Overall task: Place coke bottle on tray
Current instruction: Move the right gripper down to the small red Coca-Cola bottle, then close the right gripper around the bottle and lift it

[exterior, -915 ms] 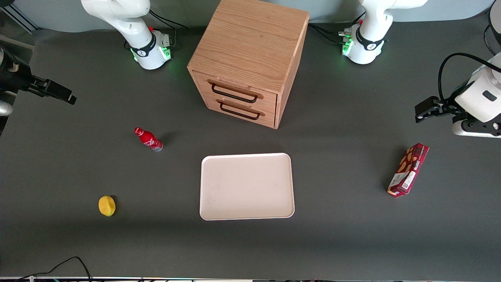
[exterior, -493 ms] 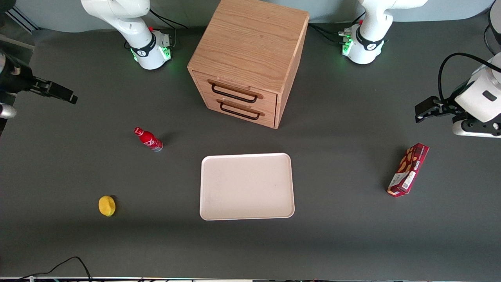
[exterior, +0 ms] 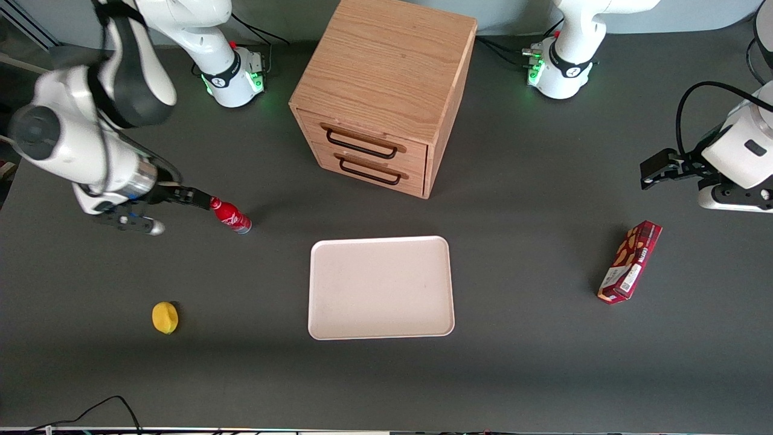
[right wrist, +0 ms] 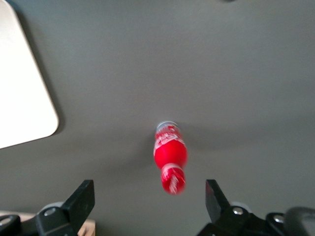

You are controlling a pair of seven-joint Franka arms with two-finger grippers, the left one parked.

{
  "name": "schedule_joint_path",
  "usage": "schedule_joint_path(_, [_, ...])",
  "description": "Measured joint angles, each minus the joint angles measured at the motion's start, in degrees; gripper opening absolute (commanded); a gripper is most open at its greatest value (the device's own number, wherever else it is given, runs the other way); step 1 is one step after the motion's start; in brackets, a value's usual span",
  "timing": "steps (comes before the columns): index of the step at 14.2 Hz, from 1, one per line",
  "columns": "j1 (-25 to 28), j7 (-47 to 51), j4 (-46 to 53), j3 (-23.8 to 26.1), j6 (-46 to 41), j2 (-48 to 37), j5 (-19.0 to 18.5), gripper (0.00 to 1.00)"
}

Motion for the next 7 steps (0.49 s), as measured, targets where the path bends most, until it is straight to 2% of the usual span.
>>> schedule_joint_path(2, [0.0,0.2,-5.7,0.2,7.5,0.5,0.0,1.00])
schedule_joint_path(4, [-0.2,0.2,-8.8,0.1,11.5,0.6,-0.2,1.00])
schedule_joint_path(5, [-0.3,0.2,-9.9,0.1,13.0,0.6,-0.3,0.92])
schedule_joint_path(6, [-0.3,0.2,-10.8,0.1,13.8,0.6,-0.4,0.72])
schedule_joint_path(7, [-0.3,0.2,-11.2,0.0,14.2,0.5,-0.4,0.45])
